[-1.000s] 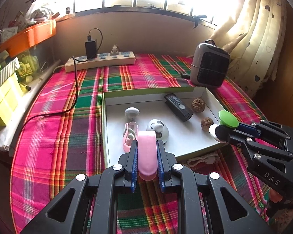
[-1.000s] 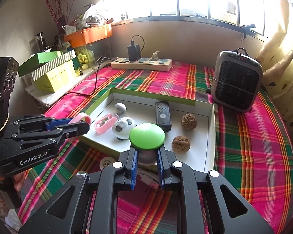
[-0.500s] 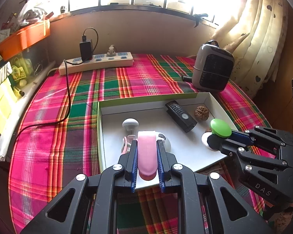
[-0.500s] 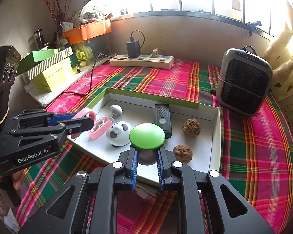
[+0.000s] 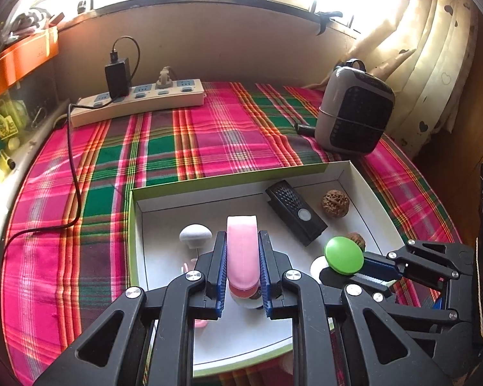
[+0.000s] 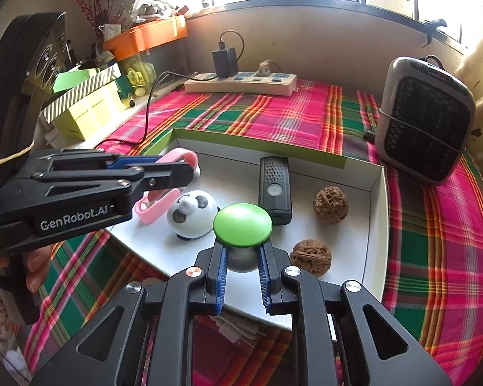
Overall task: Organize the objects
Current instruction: 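Lift the pink clip and green knob and carry both over the box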
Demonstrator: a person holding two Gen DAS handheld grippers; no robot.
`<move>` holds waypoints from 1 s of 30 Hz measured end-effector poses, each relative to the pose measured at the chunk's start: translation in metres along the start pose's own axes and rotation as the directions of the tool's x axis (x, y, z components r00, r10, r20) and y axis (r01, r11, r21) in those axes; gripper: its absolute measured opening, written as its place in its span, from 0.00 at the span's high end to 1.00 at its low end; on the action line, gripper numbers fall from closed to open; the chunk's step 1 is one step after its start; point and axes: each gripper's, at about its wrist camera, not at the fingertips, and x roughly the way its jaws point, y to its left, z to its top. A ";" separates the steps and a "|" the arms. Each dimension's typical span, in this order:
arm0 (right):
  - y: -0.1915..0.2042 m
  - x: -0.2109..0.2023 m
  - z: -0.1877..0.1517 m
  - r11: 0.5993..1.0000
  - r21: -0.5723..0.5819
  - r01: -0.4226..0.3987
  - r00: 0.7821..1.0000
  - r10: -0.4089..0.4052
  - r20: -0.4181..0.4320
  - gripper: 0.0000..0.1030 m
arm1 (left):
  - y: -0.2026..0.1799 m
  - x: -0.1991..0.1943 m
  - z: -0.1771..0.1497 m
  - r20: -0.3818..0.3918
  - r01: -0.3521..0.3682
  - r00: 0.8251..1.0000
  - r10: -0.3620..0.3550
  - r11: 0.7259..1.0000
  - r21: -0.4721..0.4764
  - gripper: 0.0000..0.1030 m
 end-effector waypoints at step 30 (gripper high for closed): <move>-0.005 0.022 0.000 0.999 -0.030 0.019 1.000 -0.019 -0.020 0.82 | -0.009 0.050 0.013 -0.069 -0.052 0.996 0.057 0.996 0.075 0.84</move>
